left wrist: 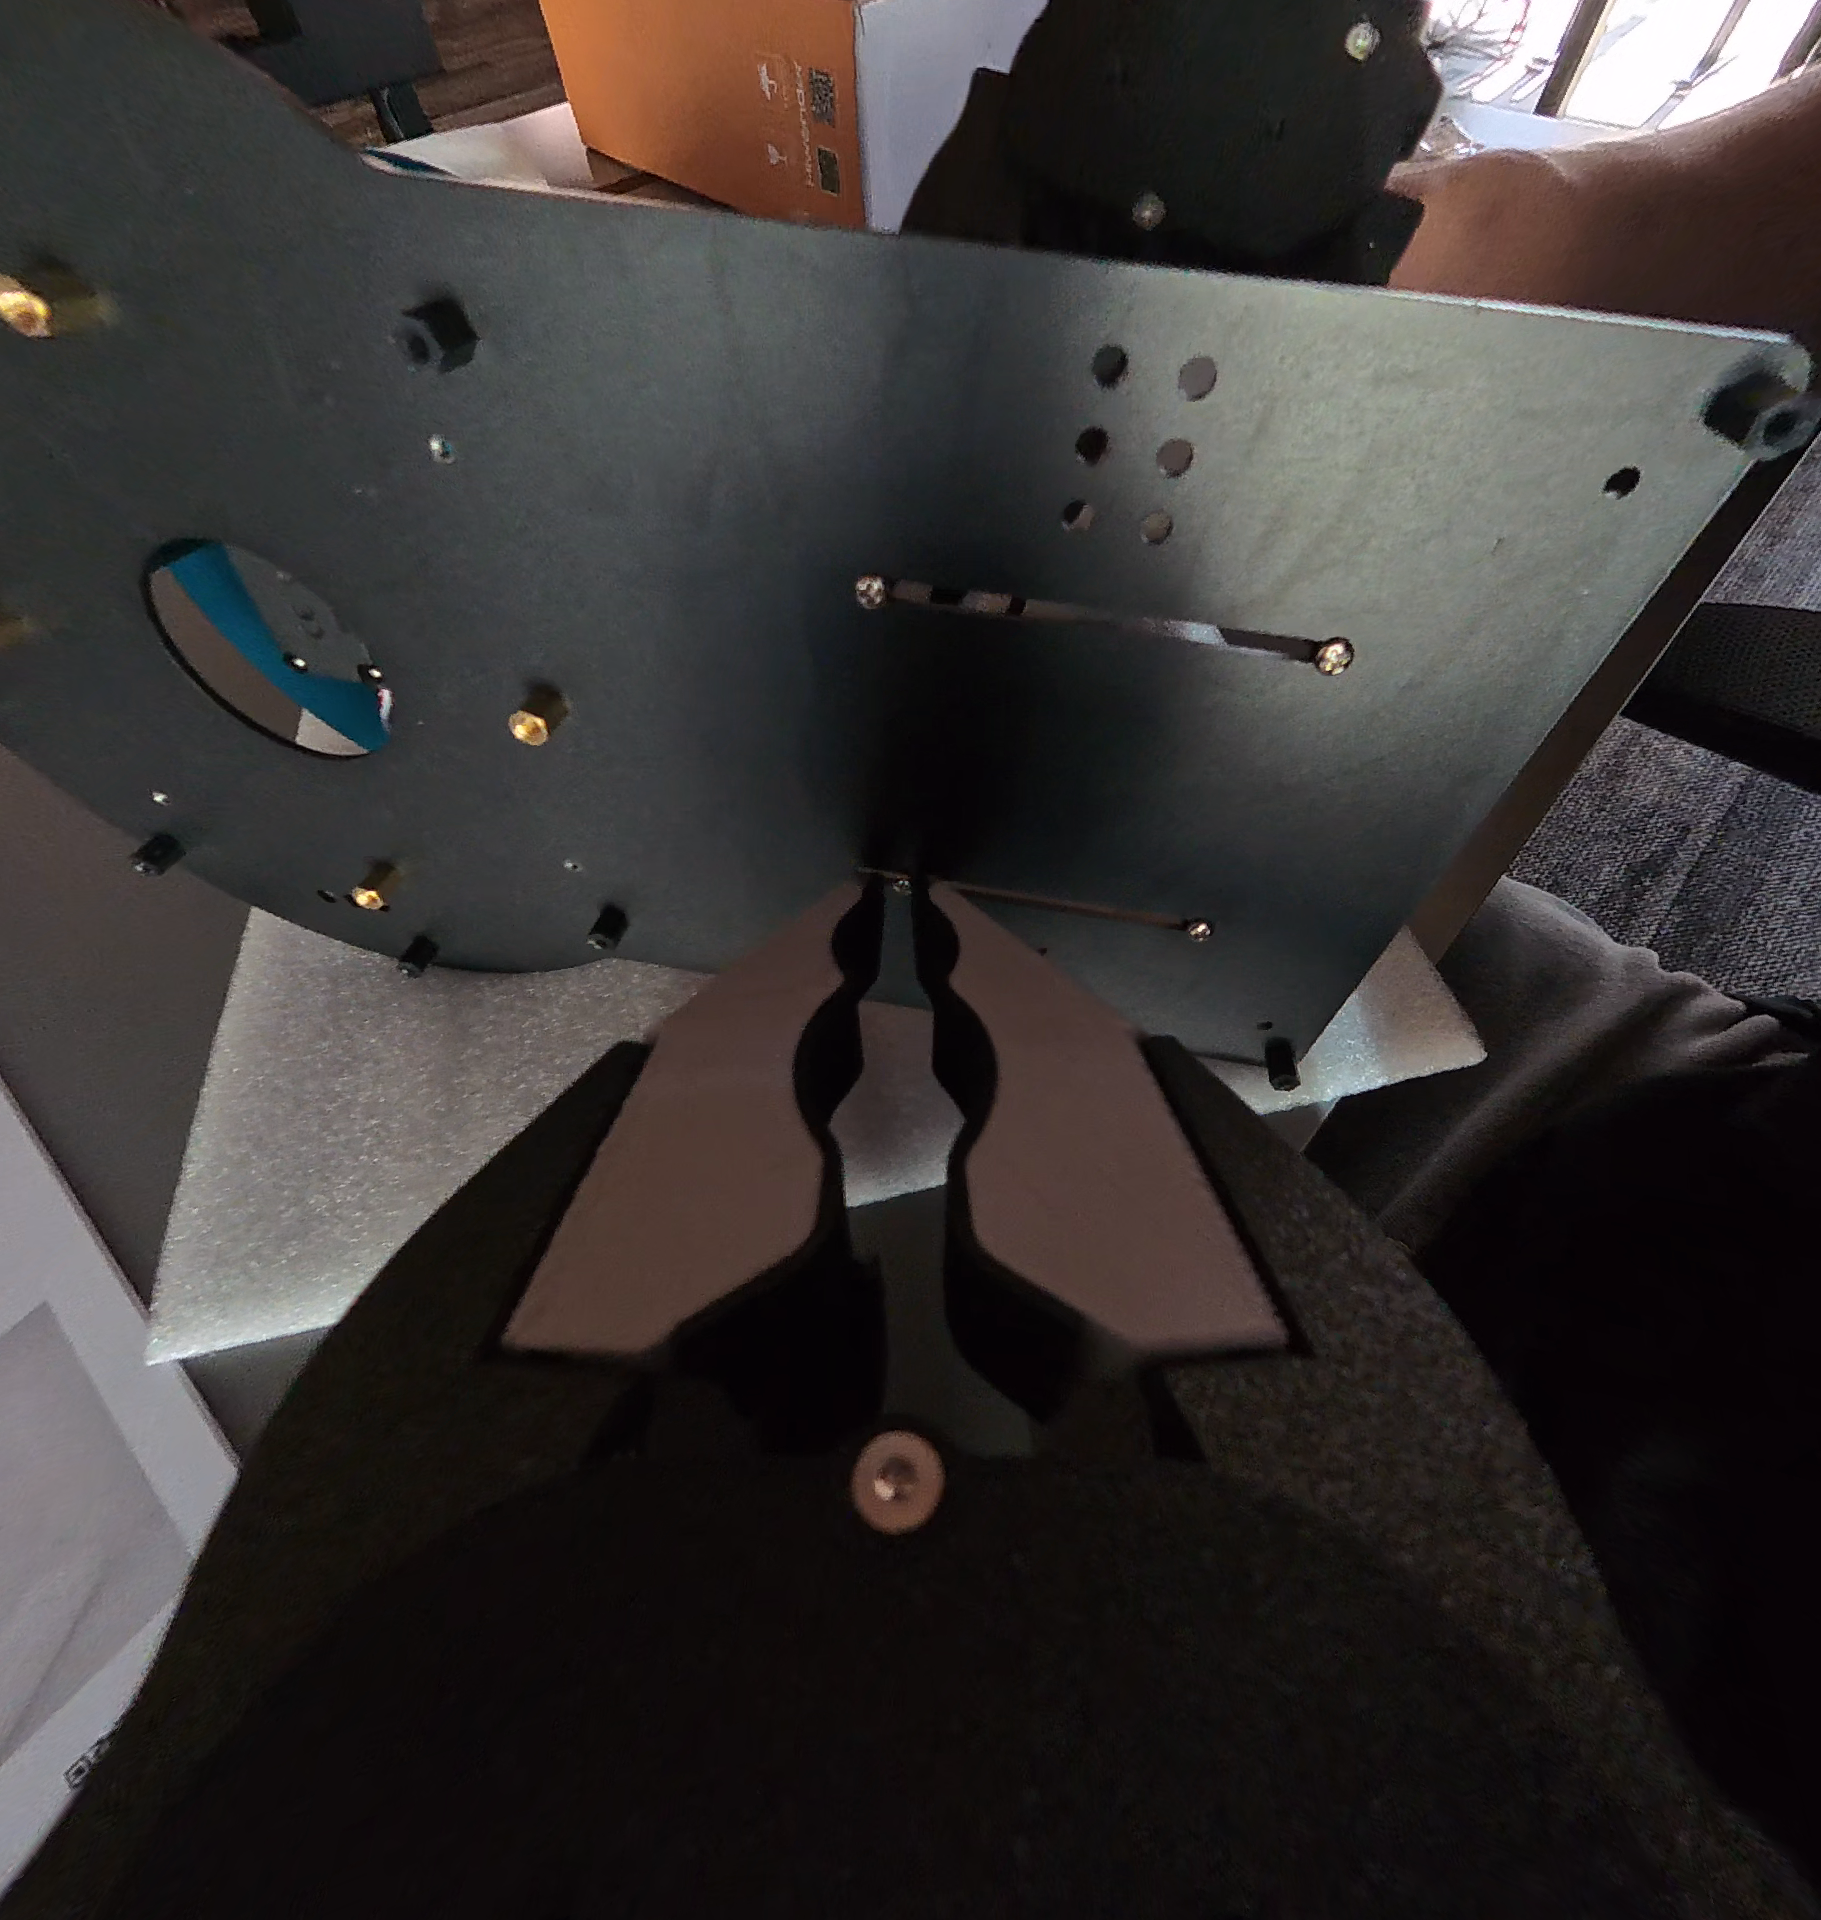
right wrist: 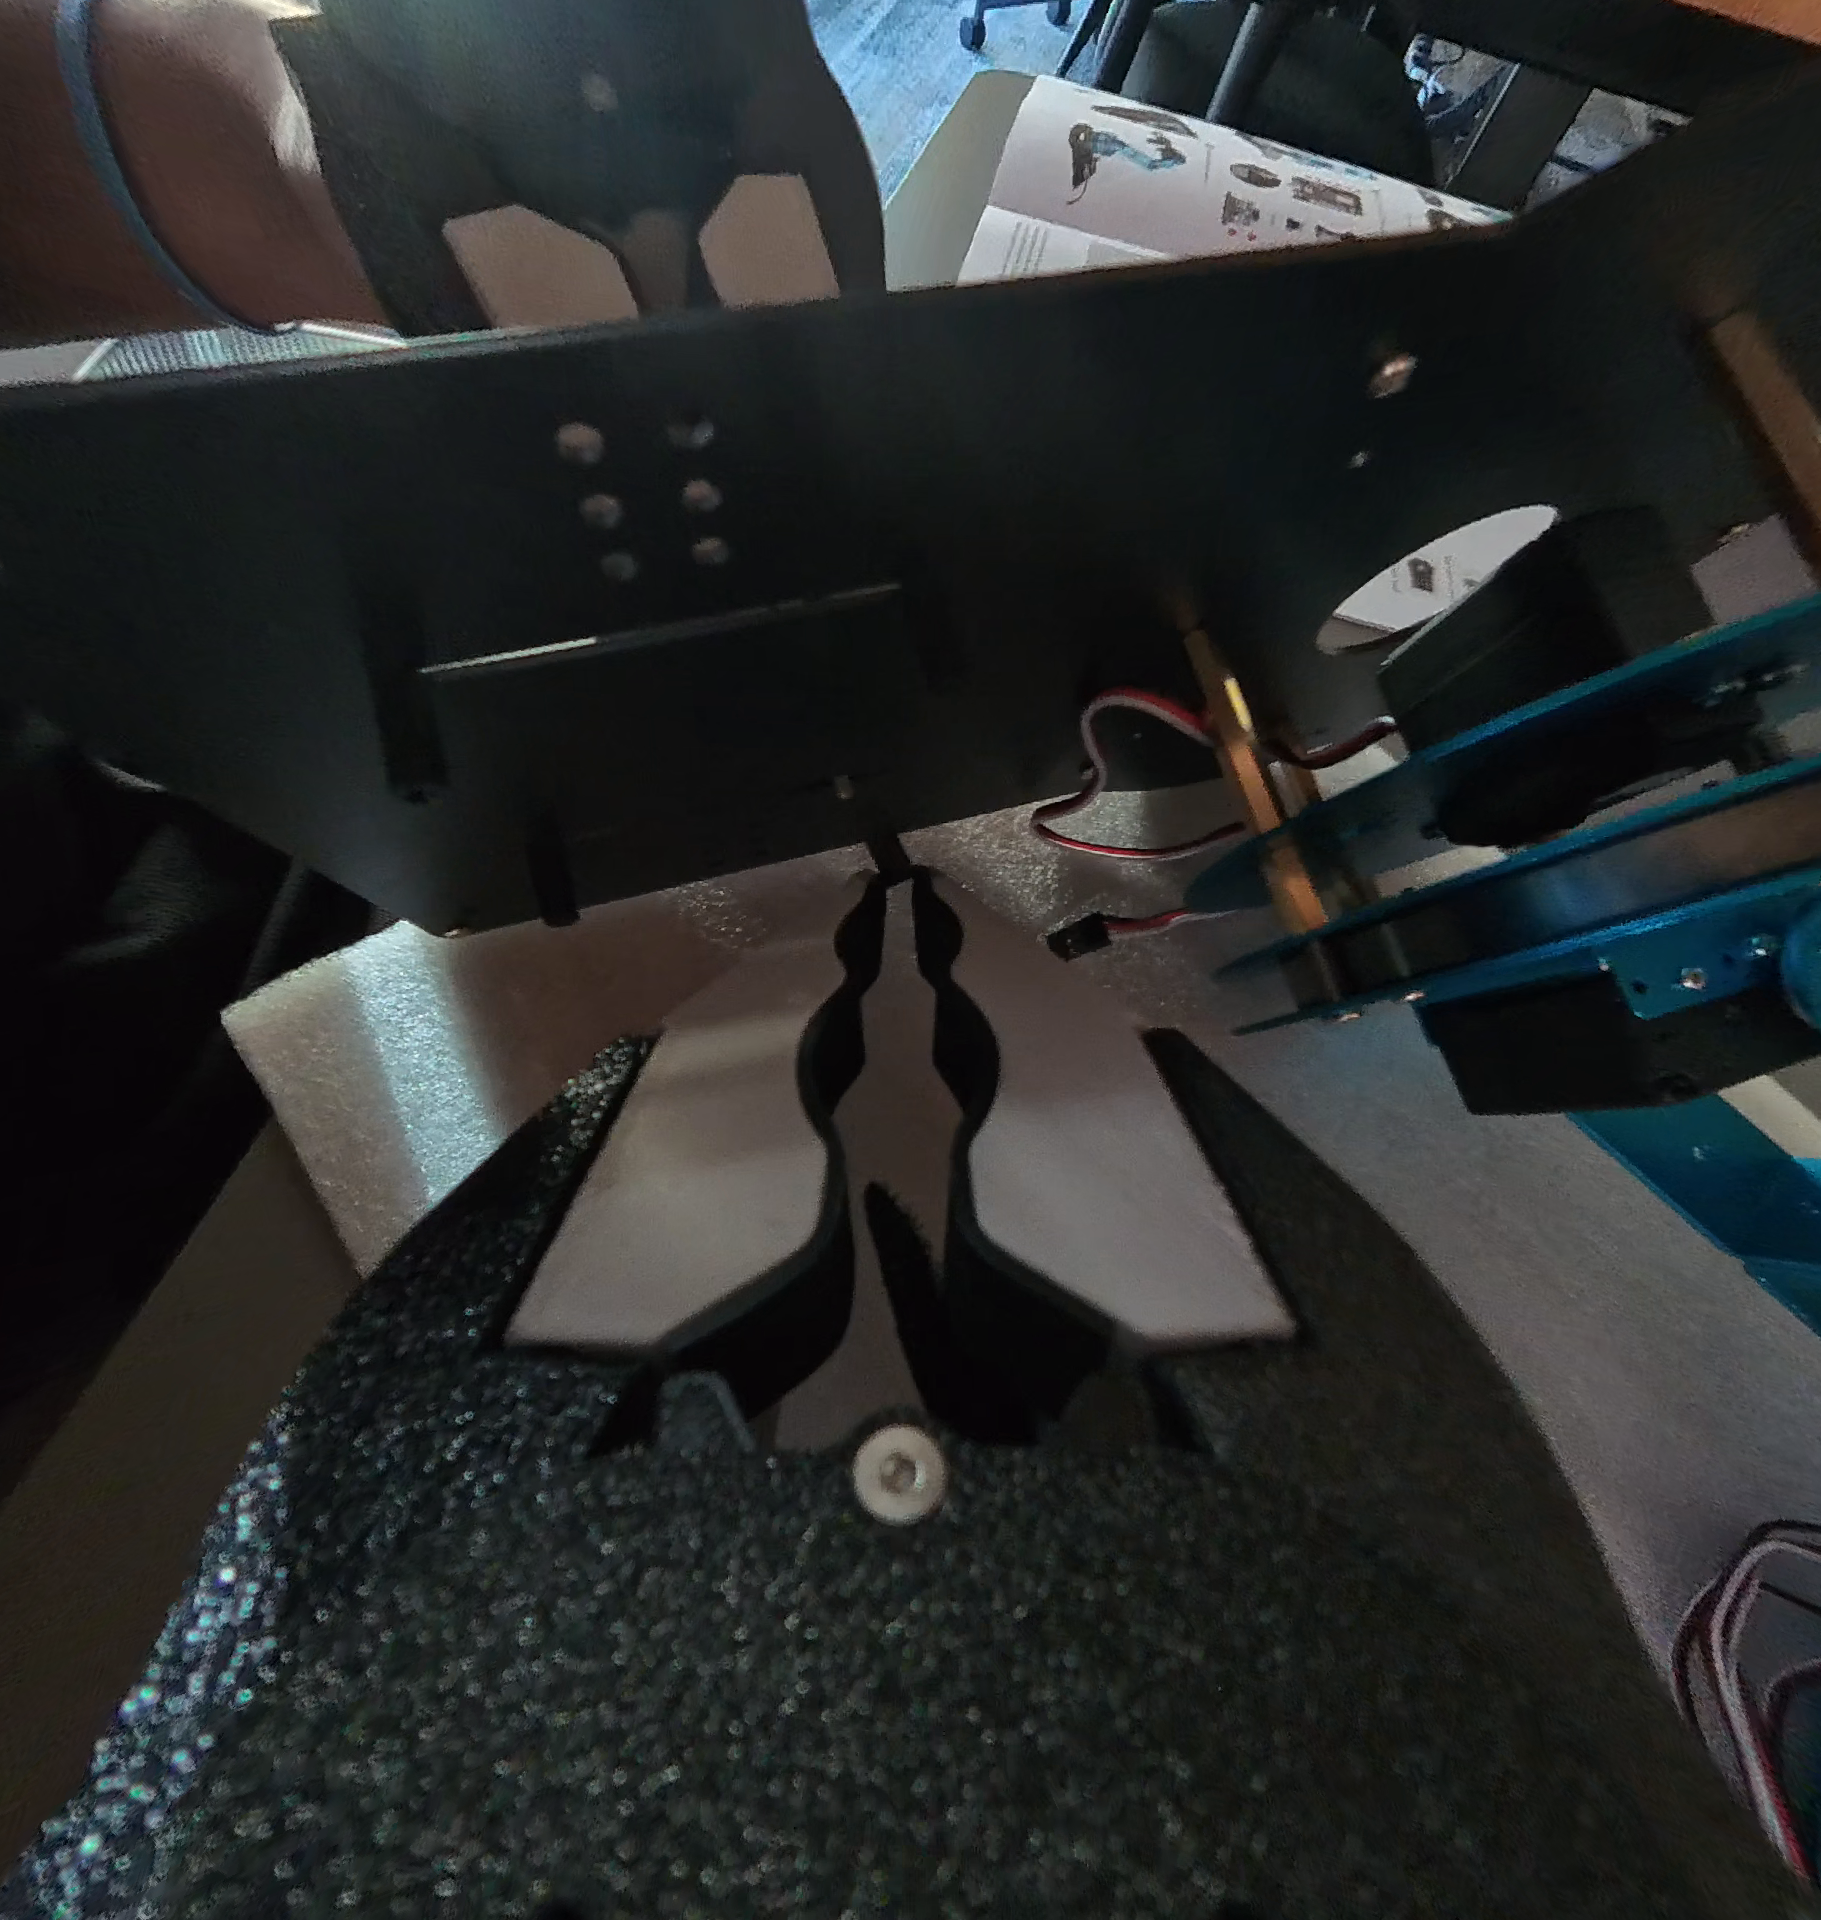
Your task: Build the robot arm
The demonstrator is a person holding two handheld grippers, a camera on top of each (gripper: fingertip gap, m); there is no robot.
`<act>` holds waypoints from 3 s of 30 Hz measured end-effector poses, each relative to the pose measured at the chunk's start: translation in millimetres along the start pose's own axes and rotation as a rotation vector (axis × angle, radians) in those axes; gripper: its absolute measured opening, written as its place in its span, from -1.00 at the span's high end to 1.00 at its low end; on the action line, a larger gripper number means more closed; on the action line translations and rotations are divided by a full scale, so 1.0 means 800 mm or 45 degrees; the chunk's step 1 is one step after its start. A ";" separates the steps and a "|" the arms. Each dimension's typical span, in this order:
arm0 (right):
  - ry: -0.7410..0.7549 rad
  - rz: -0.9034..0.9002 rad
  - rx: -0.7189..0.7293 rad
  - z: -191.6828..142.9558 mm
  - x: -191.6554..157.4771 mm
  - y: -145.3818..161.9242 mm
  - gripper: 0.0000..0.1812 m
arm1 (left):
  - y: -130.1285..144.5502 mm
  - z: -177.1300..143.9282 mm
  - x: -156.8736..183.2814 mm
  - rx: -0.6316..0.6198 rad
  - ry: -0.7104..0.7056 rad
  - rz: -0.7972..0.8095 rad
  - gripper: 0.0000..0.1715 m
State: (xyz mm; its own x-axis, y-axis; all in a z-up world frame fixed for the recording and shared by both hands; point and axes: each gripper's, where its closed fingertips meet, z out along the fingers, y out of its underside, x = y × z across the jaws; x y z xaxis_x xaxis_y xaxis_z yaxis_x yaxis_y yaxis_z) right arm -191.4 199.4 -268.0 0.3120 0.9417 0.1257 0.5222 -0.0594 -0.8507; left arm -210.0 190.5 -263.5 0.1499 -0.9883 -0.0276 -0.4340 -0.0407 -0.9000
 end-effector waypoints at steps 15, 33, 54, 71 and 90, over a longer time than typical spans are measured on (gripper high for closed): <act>0.014 0.067 0.011 0.002 0.003 -0.003 0.96 | -0.001 0.001 -0.008 0.003 -0.059 -0.037 0.98; 0.063 0.010 -0.019 0.009 0.004 -0.003 0.96 | -0.002 0.001 -0.009 0.004 -0.062 -0.018 1.00; -0.303 0.016 -0.254 -0.041 -0.001 0.073 0.66 | -0.003 0.001 -0.009 0.008 -0.065 -0.009 1.00; -0.411 -0.123 -0.236 -0.033 -0.004 0.075 0.92 | -0.002 0.001 -0.009 -0.006 -0.065 0.011 1.00; 0.061 -0.470 0.104 -0.002 0.004 -0.014 0.95 | -0.003 0.000 -0.009 0.009 -0.055 -0.013 1.00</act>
State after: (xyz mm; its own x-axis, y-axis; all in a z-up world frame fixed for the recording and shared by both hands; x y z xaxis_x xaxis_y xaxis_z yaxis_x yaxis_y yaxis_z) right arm -194.6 202.2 -257.3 0.1522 0.8784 0.4531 0.5420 0.3092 -0.7815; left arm -209.9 197.7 -261.6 0.1928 -0.9805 -0.0374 -0.4258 -0.0493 -0.9035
